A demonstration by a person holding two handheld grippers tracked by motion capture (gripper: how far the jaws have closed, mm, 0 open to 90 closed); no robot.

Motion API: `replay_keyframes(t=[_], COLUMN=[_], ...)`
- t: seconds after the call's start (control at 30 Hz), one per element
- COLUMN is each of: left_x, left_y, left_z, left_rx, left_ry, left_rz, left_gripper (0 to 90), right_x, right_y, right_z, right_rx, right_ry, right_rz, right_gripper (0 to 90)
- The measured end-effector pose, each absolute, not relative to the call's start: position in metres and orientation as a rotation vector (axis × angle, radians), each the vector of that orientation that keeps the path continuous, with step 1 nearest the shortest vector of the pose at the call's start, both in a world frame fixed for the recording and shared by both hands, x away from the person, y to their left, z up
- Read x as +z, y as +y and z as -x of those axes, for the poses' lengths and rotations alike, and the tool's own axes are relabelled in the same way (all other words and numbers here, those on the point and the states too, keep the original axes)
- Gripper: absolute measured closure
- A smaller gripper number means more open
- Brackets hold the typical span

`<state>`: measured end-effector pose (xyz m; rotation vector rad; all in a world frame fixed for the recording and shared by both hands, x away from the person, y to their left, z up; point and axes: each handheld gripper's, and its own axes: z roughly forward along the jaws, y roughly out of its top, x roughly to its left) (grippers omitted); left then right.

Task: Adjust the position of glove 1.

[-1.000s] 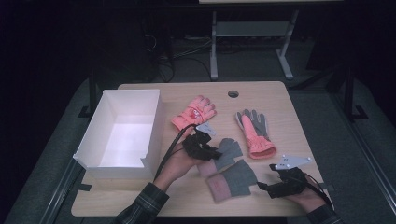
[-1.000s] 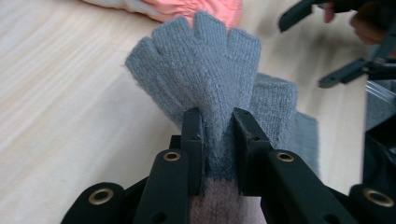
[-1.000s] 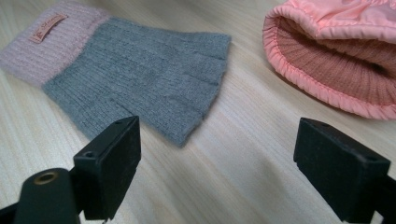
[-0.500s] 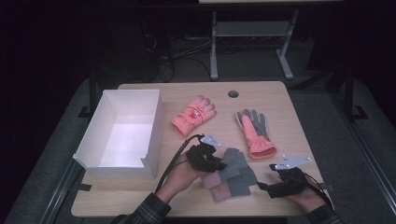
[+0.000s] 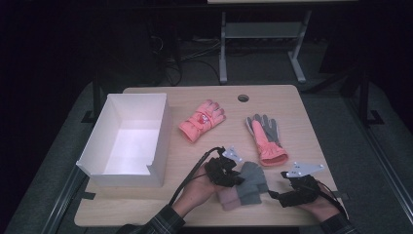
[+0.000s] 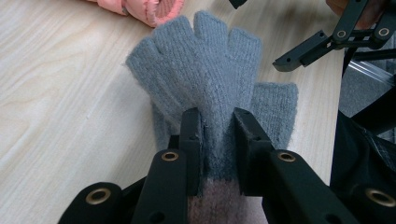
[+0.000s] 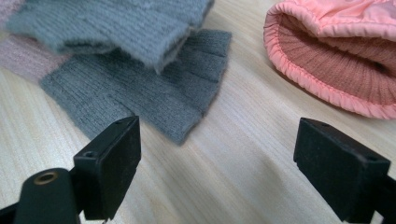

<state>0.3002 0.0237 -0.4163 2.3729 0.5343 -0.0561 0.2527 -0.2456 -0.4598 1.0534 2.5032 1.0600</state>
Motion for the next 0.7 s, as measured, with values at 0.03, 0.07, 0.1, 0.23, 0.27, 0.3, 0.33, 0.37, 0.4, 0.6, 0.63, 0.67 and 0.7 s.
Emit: replay_keyframes(t=[0.03, 0.07, 0.1, 0.23, 0.27, 0.3, 0.33, 0.37, 0.4, 0.6, 0.63, 0.67, 0.7], left_x=[-0.417, -0.418, -0.418, -0.420, -0.421, -0.421, -0.421, -0.422, -0.423, -0.425, -0.425, -0.425, -0.426], left_y=[0.023, 0.021, 0.020, 0.017, 0.017, 0.016, 0.016, 0.015, 0.015, 0.012, 0.012, 0.012, 0.012], left_z=[-0.299, -0.299, -0.299, -0.297, -0.296, -0.296, -0.296, -0.295, -0.295, -0.294, -0.294, -0.294, -0.294], left_rx=[-0.060, -0.063, -0.061, -0.057, -0.055, -0.054, -0.053, -0.055, -0.059, -0.057, -0.055, -0.055, -0.054], left_ry=[0.544, 0.548, 0.543, 0.532, 0.538, 0.529, 0.531, 0.539, 0.537, 0.535, 0.541, 0.541, 0.545], left_rz=[-2.365, -2.365, -2.370, -2.388, -2.383, -2.397, -2.402, -2.393, -2.399, -2.409, -2.409, -2.409, -2.408], left_gripper=[74.7, 74.6, 74.6, 73.6, 73.6, 72.9, 72.5, 72.0, 72.0, 69.4, 68.7, 68.2, 68.2], right_x=[-0.460, -0.460, -0.460, -0.460, -0.460, -0.460, -0.460, -0.460, -0.460, -0.460, -0.460, -0.460, -0.460], right_y=[-0.245, -0.245, -0.245, -0.246, -0.246, -0.246, -0.246, -0.246, -0.246, -0.246, -0.246, -0.246, -0.246], right_z=[-0.253, -0.253, -0.253, -0.253, -0.253, -0.253, -0.253, -0.253, -0.253, -0.253, -0.253, -0.253, -0.253], right_rx=[1.059, 1.058, 1.058, 1.052, 1.052, 1.057, 1.055, 1.055, 1.055, 1.056, 1.056, 1.056, 1.056], right_ry=[2.504, 2.505, 2.505, 2.507, 2.507, 2.504, 2.506, 2.505, 2.505, 2.503, 2.504, 2.504, 2.504], right_rz=[-1.054, -1.055, -1.055, -1.052, -1.052, -1.057, -1.057, -1.056, -1.056, -1.058, -1.057, -1.057, -1.058], right_gripper=[14.6, 14.6, 14.6, 14.6, 14.6, 14.6, 14.6, 14.6, 14.6, 14.7, 14.7, 14.7, 14.6])
